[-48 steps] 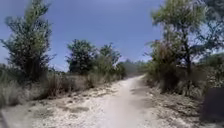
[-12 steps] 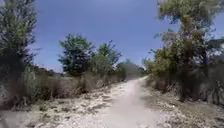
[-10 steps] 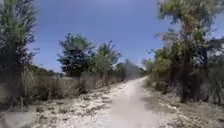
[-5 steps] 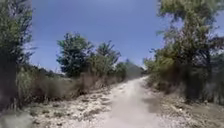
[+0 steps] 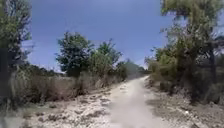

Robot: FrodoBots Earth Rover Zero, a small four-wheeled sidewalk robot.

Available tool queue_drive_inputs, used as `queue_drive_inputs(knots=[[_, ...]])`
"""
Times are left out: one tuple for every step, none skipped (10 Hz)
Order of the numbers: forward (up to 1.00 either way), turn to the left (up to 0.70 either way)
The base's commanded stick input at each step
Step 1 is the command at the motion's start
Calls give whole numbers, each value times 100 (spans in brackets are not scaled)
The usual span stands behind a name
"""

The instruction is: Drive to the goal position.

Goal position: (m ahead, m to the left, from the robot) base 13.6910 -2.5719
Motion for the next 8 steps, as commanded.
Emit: queue_drive_inputs(knots=[[30, 0], [30, 0], [30, 0], [30, 0], [30, 0], [30, 0], [30, 0], [30, 0]])
